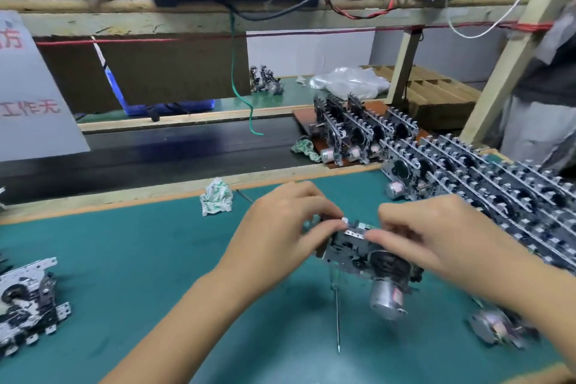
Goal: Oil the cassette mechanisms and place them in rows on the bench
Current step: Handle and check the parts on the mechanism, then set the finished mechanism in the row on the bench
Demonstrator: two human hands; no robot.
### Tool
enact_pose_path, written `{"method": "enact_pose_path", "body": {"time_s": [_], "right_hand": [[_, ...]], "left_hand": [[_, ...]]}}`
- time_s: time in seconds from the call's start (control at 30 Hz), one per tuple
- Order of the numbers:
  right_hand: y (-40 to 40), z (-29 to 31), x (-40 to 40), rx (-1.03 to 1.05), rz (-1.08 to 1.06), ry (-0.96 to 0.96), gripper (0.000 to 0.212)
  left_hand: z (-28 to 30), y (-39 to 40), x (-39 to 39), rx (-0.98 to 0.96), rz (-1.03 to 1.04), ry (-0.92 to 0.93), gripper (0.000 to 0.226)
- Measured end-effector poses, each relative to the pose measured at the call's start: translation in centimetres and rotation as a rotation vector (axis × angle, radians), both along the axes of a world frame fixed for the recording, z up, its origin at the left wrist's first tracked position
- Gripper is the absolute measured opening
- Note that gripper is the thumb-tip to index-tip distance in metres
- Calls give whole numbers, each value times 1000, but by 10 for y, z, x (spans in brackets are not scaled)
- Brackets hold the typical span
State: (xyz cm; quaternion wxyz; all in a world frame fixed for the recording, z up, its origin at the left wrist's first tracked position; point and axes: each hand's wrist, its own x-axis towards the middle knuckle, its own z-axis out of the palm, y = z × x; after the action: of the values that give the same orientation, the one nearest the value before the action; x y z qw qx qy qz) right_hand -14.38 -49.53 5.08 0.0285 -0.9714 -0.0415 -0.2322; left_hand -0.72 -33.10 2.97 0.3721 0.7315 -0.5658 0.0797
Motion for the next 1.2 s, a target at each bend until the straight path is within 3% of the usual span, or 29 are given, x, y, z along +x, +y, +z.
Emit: {"method": "enact_pose_path", "body": {"time_s": [0.07,0.17,0.33,0.57,0.87,1.07,1.2], "right_hand": [[-19,8,-8,42,-72,-13,41],[-47,13,-10,128,-205,-49,35],[-89,-1,8,153,-367,-106,41],[-115,-41,25,81,-640,152,44],[-112,-45,8,-162,-761,228,46],[-97,-38,10,-355,-789,203,32],[-68,-19,12,-210,-743,61,28]], "left_hand": [[13,-29,0,36,-24,-63,15],[33,-75,6,86,-5,-235,22],[36,-142,17,293,-30,-383,33],[-11,-181,16,675,-154,-245,65],[-30,-185,3,640,-280,55,80],[-30,-182,-2,657,-253,13,85],[-9,-157,-4,476,-184,-96,66]]}}
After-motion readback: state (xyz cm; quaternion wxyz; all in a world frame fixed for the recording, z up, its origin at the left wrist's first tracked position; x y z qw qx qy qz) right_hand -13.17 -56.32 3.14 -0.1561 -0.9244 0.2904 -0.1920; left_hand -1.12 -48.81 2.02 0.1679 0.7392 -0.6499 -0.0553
